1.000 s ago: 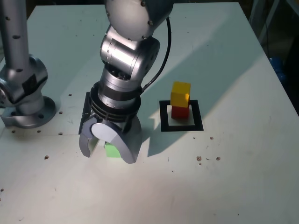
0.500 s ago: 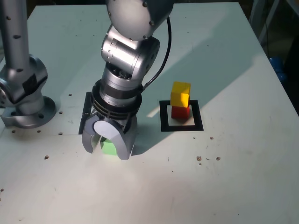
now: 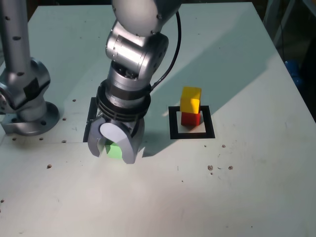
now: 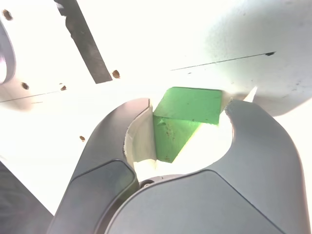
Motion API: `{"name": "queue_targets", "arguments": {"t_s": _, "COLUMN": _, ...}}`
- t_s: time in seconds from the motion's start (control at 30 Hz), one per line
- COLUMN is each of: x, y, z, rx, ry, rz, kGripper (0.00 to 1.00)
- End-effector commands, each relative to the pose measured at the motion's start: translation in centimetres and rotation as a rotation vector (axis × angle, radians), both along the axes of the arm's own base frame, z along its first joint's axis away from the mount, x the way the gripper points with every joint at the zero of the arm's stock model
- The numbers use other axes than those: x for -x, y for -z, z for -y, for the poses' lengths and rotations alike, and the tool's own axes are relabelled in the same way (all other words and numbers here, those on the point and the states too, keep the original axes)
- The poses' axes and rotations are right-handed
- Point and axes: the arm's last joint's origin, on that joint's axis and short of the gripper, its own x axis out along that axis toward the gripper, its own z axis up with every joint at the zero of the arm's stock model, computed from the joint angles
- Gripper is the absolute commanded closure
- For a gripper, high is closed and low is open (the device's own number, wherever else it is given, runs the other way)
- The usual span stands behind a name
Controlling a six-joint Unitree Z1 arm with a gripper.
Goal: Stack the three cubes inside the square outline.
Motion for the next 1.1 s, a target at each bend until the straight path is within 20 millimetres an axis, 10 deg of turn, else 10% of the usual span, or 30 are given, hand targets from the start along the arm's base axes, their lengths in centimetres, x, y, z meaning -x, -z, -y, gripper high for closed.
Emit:
{"name": "queue_targets", "arguments": {"t_s": 0.0, "x": -0.1, "y": -0.8, "z": -0.2, "rx": -0.005, "ry": -0.003, "rz": 0.013, "kGripper": 0.62}}
{"name": "queue_targets", "arguments": {"t_s": 0.57, "x": -5.6, "y": -9.3, "z": -5.0, "rx": -0.077, "ry": 0.019, "rz": 0.059, "kGripper": 0.61}}
{"name": "queue_targets", "arguments": {"t_s": 1.07, "x": -12.1, "y": -9.4, "z": -8.6, "rx": -0.074, "ry": 0.063, "rz": 0.063, "kGripper": 0.61}}
